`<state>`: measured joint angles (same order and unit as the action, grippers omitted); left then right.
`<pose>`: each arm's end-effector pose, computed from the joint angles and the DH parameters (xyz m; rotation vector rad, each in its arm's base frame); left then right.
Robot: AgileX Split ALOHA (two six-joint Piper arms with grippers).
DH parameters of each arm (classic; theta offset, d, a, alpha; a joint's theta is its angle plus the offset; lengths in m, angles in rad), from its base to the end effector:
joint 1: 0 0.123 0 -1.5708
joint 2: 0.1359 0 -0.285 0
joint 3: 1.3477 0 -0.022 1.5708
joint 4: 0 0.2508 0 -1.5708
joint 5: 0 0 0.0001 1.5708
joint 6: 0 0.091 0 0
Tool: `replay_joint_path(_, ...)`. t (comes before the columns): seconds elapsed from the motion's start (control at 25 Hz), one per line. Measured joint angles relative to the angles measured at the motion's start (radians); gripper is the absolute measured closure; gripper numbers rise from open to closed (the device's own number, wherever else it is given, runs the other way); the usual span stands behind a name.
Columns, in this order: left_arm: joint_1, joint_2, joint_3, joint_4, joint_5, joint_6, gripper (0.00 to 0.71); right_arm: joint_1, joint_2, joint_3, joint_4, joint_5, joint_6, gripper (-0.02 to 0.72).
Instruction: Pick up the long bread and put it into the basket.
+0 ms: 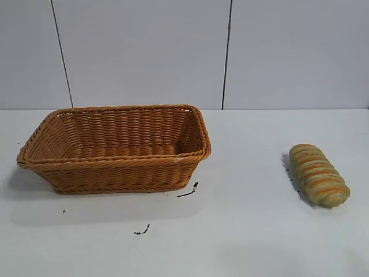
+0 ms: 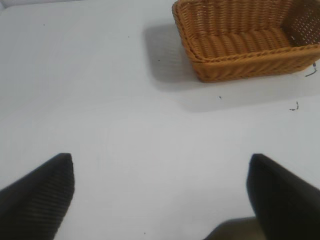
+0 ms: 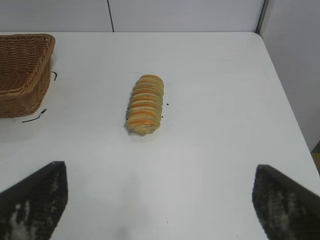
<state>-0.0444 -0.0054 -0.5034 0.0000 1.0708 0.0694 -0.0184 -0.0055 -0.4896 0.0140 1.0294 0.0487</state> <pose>-0.0065 0.0003 0.2774 0.1163 2.0423 0.0156 -0.0032 0.0012 0.2769 0.0674 2.0169 0.0359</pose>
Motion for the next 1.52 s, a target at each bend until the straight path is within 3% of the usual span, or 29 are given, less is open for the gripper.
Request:
replay_joint_path(0.56,0.000,0.000,0.000,0.000,0.000,0.000,0.014,0.000,0.050,-0.013,0.000,-0.001,-0.005,0.010)
replay_joint_path(0.96,0.000,0.000,0.000,0.000,0.000,0.000,0.014,0.000,0.666,-0.147,-0.004,-0.111,-0.016,0.010)
replay_joint_path(1.36,0.000,0.000,0.000,0.000,0.000,0.000,0.014,0.002,1.375,-0.452,-0.002,-0.119,-0.049,0.010)
replay_joint_path(1.52,0.000,0.000,0.000,0.000,0.000,0.000,0.014,0.049,1.567,-0.598,-0.005,-0.129,-0.049,0.010)
